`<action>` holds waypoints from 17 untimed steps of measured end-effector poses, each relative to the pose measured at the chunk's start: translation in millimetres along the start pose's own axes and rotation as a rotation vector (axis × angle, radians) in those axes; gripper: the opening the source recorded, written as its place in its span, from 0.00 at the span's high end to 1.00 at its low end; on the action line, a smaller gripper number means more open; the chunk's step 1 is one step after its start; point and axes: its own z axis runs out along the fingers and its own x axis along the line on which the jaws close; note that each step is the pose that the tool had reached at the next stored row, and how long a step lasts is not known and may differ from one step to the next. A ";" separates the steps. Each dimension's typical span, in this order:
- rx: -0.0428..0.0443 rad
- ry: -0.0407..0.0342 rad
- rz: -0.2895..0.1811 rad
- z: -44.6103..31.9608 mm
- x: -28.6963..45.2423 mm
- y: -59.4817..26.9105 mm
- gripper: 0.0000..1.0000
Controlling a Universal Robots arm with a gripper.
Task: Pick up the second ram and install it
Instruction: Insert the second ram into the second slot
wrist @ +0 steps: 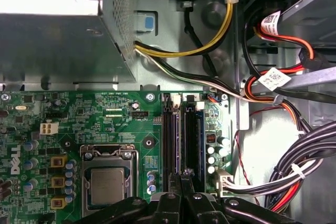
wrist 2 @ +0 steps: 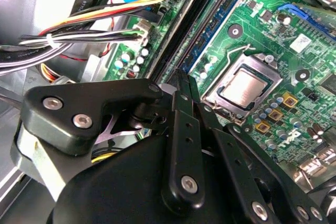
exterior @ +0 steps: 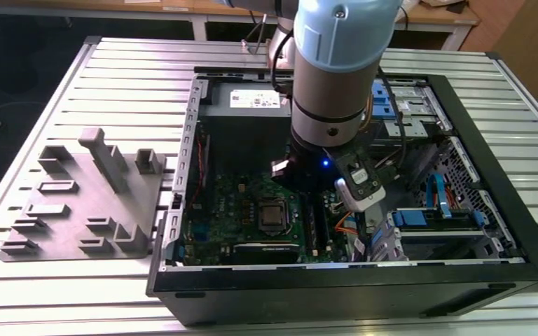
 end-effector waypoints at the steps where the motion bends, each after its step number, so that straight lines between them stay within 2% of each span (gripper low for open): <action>1: 0.0000 0.0001 -0.001 0.1 0.0 0.0 0.92; 17: 0.0001 -0.0003 -0.002 5.6 2.4 -0.1 0.92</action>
